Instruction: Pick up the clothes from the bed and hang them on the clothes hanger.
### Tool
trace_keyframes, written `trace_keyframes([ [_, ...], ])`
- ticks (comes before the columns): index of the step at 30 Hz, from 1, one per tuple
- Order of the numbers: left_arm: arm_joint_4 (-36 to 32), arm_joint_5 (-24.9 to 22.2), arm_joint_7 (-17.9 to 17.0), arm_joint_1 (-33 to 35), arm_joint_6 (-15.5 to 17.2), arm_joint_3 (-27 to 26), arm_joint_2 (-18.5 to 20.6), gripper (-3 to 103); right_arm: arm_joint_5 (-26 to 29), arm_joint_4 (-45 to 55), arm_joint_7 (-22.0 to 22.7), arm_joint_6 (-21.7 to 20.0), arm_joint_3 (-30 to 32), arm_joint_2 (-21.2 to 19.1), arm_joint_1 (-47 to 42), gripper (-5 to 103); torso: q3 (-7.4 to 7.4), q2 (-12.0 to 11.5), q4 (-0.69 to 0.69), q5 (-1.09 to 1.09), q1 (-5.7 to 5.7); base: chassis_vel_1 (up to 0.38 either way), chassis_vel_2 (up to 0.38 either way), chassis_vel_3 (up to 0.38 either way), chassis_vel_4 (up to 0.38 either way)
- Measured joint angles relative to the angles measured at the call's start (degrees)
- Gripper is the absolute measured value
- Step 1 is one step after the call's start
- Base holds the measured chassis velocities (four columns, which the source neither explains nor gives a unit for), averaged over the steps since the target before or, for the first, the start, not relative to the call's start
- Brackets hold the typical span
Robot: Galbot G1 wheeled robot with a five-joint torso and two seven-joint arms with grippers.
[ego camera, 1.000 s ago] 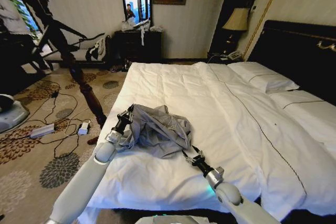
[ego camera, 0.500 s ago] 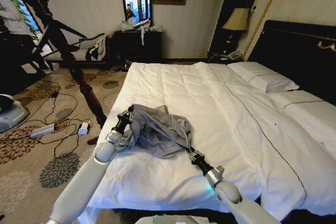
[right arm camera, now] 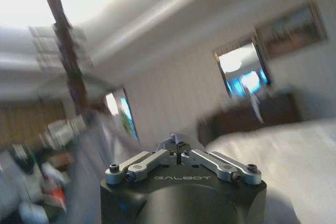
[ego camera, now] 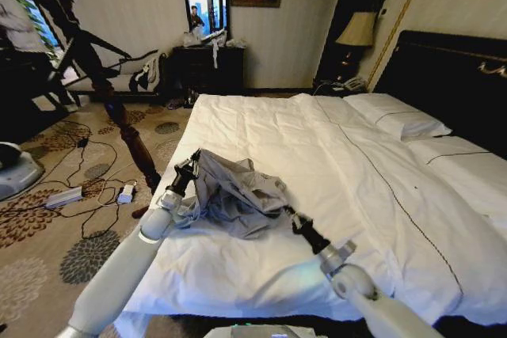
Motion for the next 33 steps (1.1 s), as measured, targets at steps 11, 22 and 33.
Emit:
trace_keyframes([
  [11, -9.95, -17.44, -4.43, -8.7, 4.97, -1.92, 10.33, 0, 22.63, 22.73, 7.46, -7.6, 16.64, -12.16, 5.82, 0, 0.0, 0.0, 0.01, 0.01, 0.0, 0.0, 0.0, 0.0, 0.0],
  [22, -5.42, -10.66, -3.78, 4.31, 2.78, -4.46, 2.88, 0, 11.72, 15.96, 18.39, -18.67, 10.54, -13.73, 10.91, 0, 0.01, 0.0, 0.01, -0.02, 0.0, 0.0, 0.0, 0.0, 0.0],
  [33, 2.51, 1.7, -4.4, 9.91, 2.54, -4.17, -3.36, 0, -1.62, -2.77, 17.35, -20.41, -11.45, -2.08, 18.95, 0, 0.0, -0.01, 0.02, 0.01, 0.0, 0.0, 0.0, 0.0, 0.0],
])
